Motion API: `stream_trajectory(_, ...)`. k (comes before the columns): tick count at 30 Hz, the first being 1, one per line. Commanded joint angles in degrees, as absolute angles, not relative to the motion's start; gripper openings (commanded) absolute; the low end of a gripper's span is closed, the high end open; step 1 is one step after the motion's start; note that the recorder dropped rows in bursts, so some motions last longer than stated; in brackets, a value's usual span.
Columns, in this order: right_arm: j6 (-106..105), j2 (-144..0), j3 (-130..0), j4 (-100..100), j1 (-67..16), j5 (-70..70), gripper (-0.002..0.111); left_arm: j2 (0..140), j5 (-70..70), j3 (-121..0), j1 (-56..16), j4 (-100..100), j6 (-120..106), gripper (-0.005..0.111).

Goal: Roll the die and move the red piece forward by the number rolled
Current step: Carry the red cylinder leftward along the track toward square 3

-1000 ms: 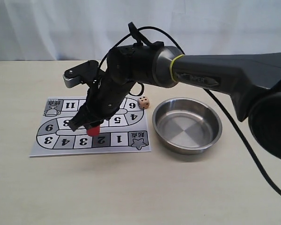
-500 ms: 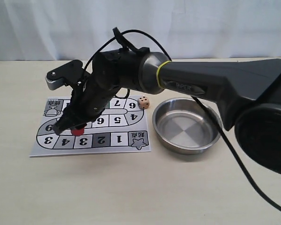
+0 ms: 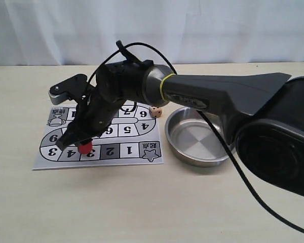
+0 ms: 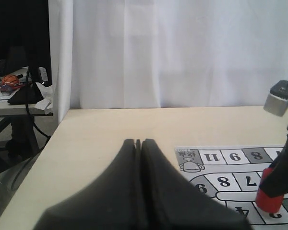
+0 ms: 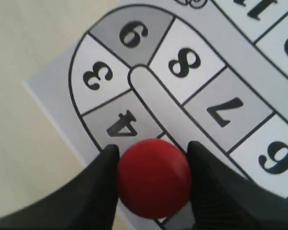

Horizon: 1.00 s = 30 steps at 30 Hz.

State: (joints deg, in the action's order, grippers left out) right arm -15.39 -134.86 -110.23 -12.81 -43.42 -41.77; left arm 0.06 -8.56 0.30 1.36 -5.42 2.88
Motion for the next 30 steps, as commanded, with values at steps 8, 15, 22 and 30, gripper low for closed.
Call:
stream_trajectory(8,-17.4,-134.5,-114.0,-14.1,-45.5,-42.1,0.004,0.0,-8.2,0.0,1.4,-5.3,3.0,0.000)
stream_trajectory(15,-18.6,-136.0,-114.0,-10.9,-47.5,-37.6,0.004,0.0,-8.2,0.0,1.4,-5.3,3.0,0.000)
stream_trajectory(22,-18.8,-138.6,-114.0,-9.3,-47.5,-37.6,0.004,0.0,-8.2,0.0,1.4,-5.3,3.0,0.000)
stream_trajectory(30,-18.6,-140.2,-114.0,-9.8,-47.5,-37.7,0.028,0.0,-8.2,0.0,1.4,-5.3,3.0,0.000)
